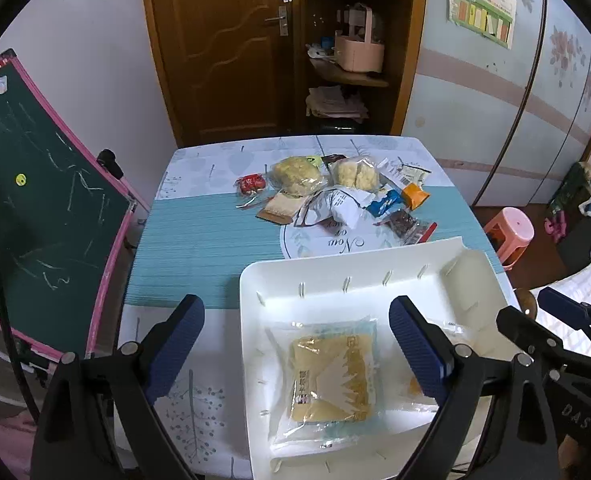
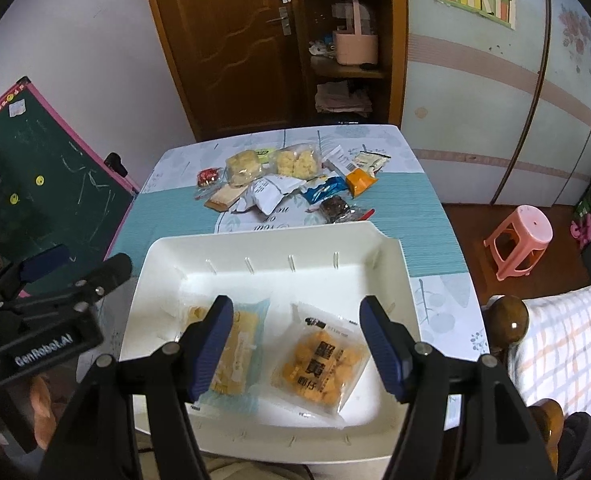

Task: Organize snacks
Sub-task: 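Open both tools and withdraw them from the tray, then grasp the puffed snack bag with the left tool while the right tool grasps the white printed bag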

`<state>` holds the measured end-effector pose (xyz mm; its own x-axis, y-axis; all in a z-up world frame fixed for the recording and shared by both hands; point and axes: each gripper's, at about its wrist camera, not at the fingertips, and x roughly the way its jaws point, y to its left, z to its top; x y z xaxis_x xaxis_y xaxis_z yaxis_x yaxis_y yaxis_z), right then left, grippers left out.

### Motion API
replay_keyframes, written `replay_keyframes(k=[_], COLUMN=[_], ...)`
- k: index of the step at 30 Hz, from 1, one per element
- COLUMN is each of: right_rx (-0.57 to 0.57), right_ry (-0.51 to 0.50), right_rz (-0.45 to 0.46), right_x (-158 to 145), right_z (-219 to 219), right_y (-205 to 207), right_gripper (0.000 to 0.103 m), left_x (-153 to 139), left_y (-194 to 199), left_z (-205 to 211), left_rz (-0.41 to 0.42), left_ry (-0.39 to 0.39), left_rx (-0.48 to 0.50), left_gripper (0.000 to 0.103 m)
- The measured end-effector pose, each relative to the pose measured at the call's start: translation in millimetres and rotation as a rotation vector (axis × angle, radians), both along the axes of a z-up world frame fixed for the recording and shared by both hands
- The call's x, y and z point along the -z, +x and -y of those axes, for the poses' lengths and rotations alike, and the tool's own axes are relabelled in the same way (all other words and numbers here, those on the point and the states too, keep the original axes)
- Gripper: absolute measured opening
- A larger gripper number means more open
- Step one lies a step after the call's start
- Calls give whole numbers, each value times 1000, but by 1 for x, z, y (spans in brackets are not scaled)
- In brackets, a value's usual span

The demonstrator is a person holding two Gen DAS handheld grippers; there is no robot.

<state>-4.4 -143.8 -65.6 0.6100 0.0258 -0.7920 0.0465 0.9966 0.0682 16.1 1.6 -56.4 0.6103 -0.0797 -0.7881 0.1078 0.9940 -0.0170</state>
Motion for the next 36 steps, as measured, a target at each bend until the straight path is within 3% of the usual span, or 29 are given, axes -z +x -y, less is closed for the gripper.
replay_keyframes(k=[6,11,19,26,29,36], right_rx=[-7,-34,-60,-73,-78,-116], right_ry=[-17,-45,-14,18,58,93], right_rz=[32,74,10,-52,-89,-227], right_x=[-16,-42,-50,-57,-52,7], right_z=[6,10,17,16,14,3], right_y=[19,52,133,199,225,280], right_gripper=[66,66,66,66,66,66], left_x=[-19,-53,-80,-79,-71,-20], left_y=[16,46,122,198,224,284], left_z=[-7,-18,-31,-44,-43,-25], left_rz=[47,147,192,102,97,35], left_ry=[15,80,170,121,134,135], left_rx=[8,-16,-29,-58,-80,-64], left_gripper=[93,93,93,93,93,93])
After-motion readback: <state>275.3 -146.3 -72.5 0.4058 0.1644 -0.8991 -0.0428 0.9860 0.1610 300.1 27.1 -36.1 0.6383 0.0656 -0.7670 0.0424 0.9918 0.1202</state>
